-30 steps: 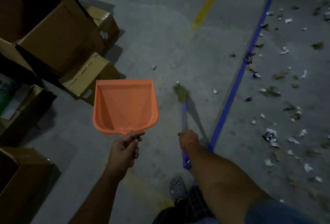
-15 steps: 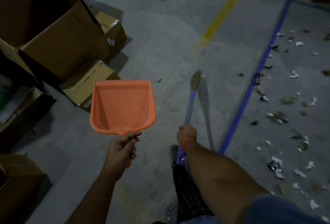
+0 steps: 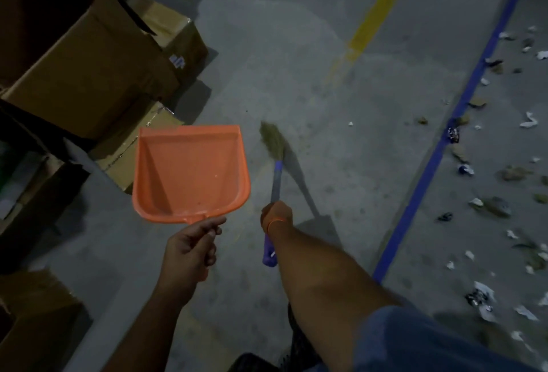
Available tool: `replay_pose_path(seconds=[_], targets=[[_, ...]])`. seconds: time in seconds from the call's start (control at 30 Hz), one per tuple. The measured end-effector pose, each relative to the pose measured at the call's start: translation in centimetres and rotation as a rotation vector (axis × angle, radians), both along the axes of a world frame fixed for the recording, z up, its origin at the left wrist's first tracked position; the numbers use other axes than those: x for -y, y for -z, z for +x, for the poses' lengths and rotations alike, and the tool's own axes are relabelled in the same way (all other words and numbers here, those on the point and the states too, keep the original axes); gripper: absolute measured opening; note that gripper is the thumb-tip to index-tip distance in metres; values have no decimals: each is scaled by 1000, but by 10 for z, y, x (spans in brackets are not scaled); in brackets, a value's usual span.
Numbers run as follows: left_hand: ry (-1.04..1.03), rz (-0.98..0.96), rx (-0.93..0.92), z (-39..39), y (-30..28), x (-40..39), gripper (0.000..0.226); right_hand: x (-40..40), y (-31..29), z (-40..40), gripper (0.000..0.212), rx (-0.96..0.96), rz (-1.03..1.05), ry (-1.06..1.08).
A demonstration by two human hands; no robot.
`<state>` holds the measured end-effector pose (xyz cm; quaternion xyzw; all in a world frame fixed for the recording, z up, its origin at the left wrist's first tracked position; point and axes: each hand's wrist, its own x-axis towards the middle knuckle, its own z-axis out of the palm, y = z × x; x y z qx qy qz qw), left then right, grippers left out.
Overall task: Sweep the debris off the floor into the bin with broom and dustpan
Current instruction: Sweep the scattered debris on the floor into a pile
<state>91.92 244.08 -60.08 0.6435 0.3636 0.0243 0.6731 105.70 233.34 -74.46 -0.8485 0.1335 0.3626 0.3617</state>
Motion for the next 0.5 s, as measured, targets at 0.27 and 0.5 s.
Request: replay_pose_path(seconds=[0.27,0.5], targets=[[163,-24,11,70,0,3,33,106,-6,71,35,6,-227,18],[343,-48,42,134,-10,33,30,182,-29,102,35,93,-382,295]])
